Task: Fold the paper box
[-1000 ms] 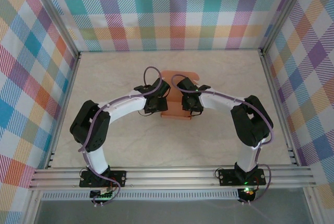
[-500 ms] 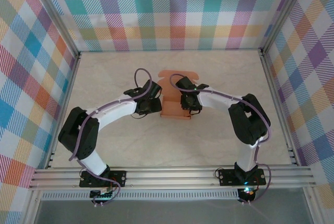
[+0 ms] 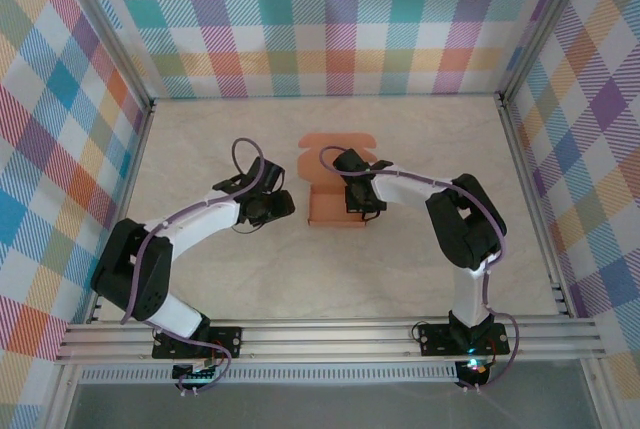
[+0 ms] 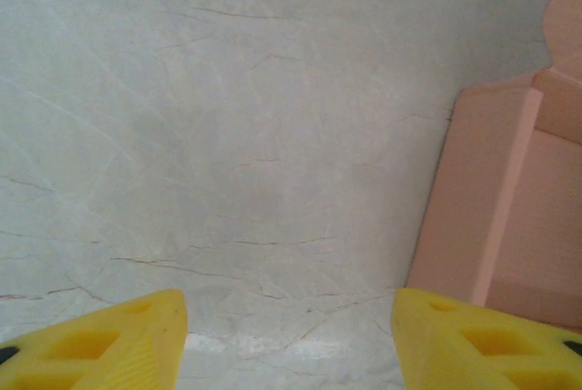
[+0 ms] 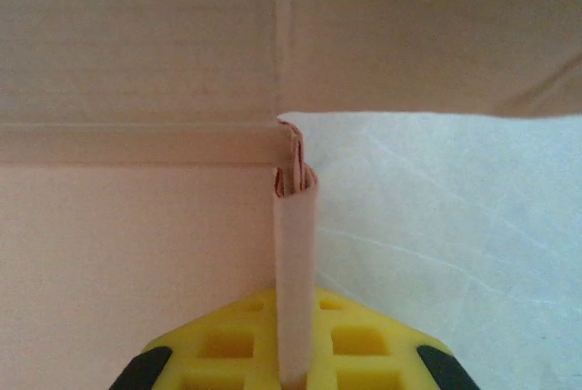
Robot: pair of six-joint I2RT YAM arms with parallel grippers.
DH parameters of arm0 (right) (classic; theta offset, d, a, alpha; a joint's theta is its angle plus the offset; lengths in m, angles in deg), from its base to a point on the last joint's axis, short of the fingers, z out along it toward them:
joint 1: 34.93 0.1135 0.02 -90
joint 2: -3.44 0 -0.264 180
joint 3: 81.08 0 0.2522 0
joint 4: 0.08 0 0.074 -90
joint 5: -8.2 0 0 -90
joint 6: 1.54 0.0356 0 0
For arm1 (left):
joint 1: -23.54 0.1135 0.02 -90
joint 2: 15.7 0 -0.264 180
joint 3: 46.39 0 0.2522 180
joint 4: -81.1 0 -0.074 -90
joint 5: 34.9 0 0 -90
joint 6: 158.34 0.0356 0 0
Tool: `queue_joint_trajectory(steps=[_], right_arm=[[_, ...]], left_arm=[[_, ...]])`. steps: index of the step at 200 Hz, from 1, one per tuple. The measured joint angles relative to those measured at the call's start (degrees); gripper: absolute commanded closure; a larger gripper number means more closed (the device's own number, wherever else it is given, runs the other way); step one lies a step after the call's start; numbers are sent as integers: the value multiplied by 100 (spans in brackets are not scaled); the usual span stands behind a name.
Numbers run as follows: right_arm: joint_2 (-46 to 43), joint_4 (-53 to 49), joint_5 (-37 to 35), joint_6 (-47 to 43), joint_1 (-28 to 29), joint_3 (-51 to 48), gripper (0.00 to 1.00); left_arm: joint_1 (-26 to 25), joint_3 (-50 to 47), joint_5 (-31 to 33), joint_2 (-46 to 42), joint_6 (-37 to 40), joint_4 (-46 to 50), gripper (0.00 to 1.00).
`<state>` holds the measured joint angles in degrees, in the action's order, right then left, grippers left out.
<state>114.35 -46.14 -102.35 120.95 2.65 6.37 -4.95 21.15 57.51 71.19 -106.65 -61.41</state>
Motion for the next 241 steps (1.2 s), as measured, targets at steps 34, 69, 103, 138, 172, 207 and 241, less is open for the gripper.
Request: queue_joint_trajectory(steps=[34, 69, 103, 138, 172, 207, 241], right_arm=[[22, -186, -258, -192, 0, 26, 100], [221, -422, -566, -378, 0, 197, 100], [221, -492, -695, -494, 0, 197, 67], [28, -448, -660, -538, 0, 188, 55], [-365, -326, -640, -555, 0, 179, 52], [-382, -282, -640, -562, -7, 179, 55], [-271, -186, -643, -647, -50, 179, 68]], left_arm=[[177, -85, -2, -153, 2, -20, 39], [229, -118, -9, -168, 24, -15, 39], [251, -118, -42, -168, 42, -11, 39], [251, -118, -46, -168, 44, -13, 39], [251, -118, -50, -166, 44, -13, 39], [251, -118, -111, -162, 48, -13, 39], [251, -120, -136, -146, 66, -13, 39]])
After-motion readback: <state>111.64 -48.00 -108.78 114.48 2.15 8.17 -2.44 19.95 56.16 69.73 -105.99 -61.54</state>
